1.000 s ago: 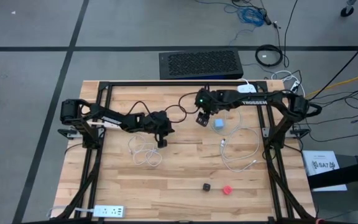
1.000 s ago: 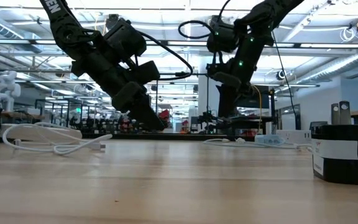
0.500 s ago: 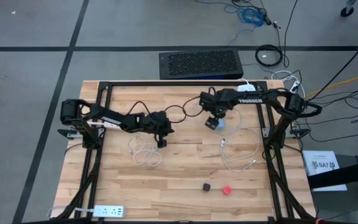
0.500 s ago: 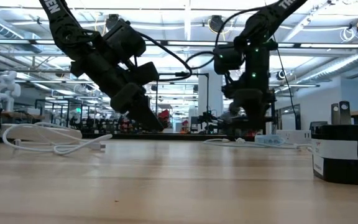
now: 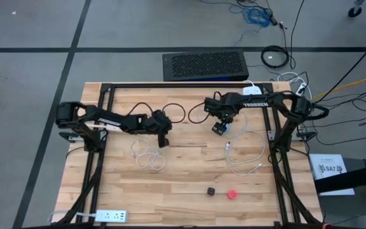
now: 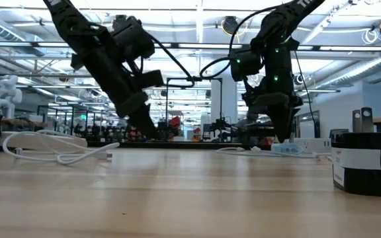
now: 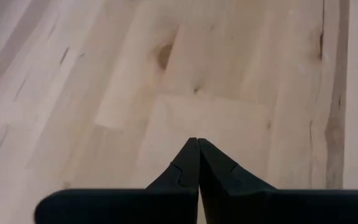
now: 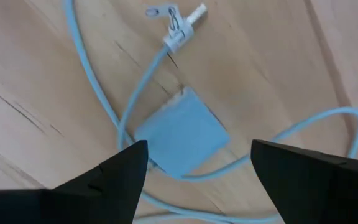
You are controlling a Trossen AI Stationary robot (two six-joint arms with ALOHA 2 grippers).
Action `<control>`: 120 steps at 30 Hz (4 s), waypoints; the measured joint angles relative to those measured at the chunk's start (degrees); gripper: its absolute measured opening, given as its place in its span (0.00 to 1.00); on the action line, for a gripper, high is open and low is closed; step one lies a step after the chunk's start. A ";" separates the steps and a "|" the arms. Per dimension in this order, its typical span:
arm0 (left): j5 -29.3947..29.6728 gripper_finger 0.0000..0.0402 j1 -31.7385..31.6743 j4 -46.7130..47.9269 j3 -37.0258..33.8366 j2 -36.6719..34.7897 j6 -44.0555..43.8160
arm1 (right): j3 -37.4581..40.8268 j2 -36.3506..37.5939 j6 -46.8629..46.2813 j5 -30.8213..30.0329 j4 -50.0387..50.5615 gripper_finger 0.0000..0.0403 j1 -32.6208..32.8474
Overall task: Insert USB
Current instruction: Insert the white charger adapter into the white outlet extension
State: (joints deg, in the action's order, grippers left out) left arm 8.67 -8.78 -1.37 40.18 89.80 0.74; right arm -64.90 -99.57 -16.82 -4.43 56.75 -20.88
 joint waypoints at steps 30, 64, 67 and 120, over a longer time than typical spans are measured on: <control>0.25 0.01 -0.20 -5.11 0.18 -1.88 -6.46 | 8.13 0.07 -13.70 1.25 -16.16 0.41 -0.70; -29.47 0.10 -7.78 -73.89 -19.07 -1.27 -17.36 | 2.25 9.90 10.37 -0.69 -62.49 0.41 14.80; -28.27 0.18 -6.94 -73.90 -18.20 -1.27 -16.53 | 2.25 9.88 11.70 0.22 -64.76 0.41 16.05; -29.64 0.53 -1.46 -81.54 -12.20 -1.16 -9.80 | 1.81 9.70 14.38 -2.05 -76.36 0.41 20.61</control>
State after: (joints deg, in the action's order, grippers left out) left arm -20.97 -10.24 -82.91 27.99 88.64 -9.07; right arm -63.09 -89.87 -2.44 -6.48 -19.62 -0.27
